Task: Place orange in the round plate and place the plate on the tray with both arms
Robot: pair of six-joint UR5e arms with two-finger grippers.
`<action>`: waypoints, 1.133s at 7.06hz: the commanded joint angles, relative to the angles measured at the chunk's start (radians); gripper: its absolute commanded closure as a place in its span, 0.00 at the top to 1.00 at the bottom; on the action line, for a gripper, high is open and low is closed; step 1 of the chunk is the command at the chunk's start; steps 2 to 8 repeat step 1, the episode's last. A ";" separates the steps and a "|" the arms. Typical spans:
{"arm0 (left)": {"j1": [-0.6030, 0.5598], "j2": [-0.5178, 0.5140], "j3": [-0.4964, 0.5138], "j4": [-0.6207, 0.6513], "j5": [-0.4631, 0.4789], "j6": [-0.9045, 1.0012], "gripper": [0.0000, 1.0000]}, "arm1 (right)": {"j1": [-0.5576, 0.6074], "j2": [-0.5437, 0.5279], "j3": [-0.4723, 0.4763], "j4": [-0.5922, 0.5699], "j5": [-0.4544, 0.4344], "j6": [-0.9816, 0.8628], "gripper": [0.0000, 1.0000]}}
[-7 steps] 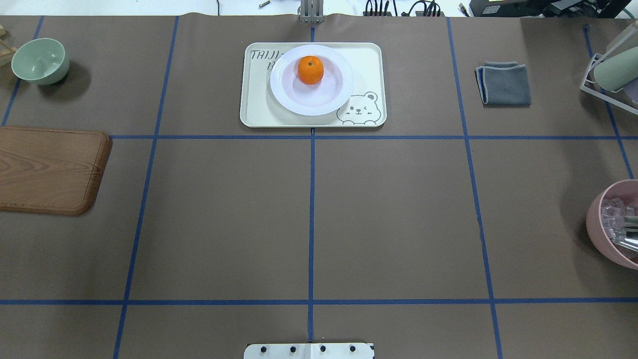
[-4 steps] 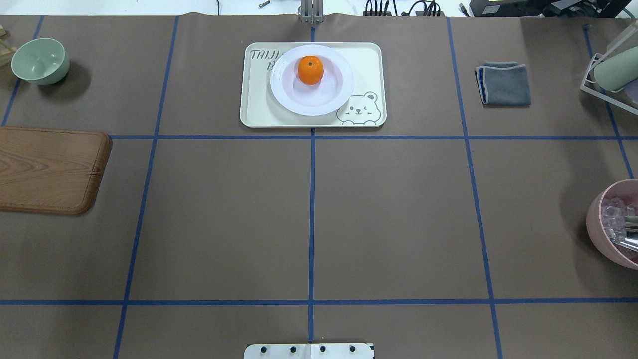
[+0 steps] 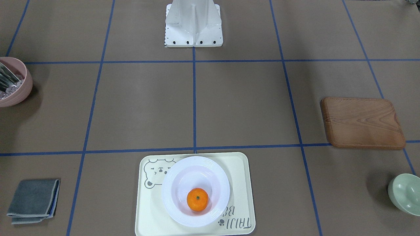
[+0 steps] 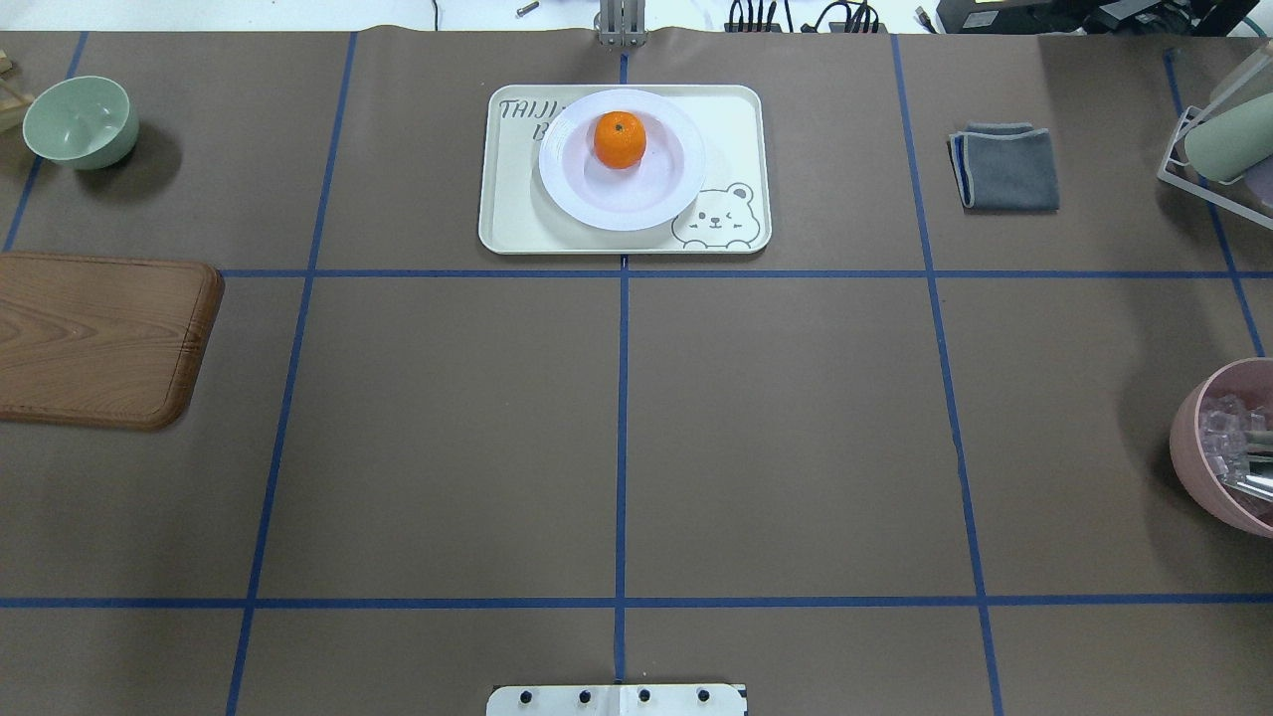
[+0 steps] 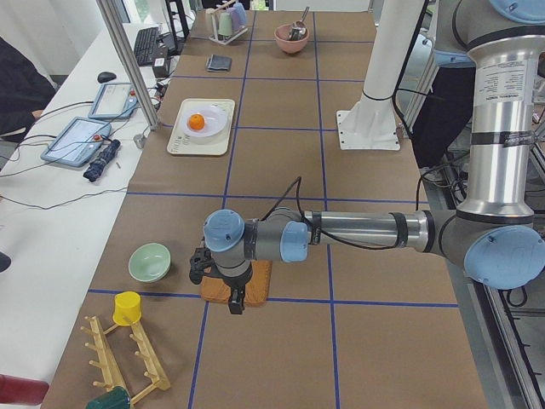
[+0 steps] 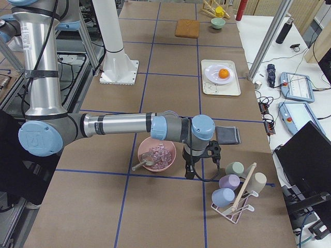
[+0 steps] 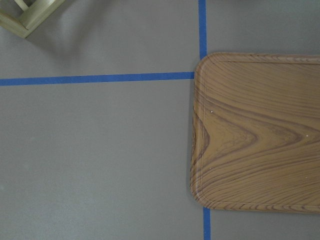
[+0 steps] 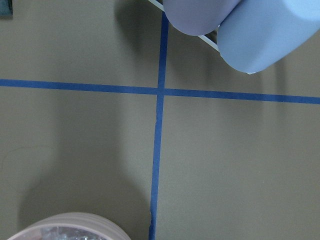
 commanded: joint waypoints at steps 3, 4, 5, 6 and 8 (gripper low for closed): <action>0.001 0.000 0.006 -0.002 0.000 0.000 0.98 | -0.002 0.000 -0.005 0.003 -0.003 -0.002 1.00; 0.001 0.000 0.006 -0.002 0.000 0.000 0.98 | -0.002 0.000 -0.005 0.003 -0.003 -0.002 1.00; 0.001 0.000 0.006 -0.002 0.000 0.000 0.98 | -0.002 0.000 -0.005 0.003 -0.003 -0.002 1.00; 0.001 0.000 0.006 -0.002 0.000 0.000 0.98 | -0.002 0.000 -0.005 0.003 -0.003 -0.002 1.00; 0.001 0.000 0.006 -0.002 0.000 0.000 0.98 | -0.002 0.000 -0.005 0.003 -0.003 -0.002 1.00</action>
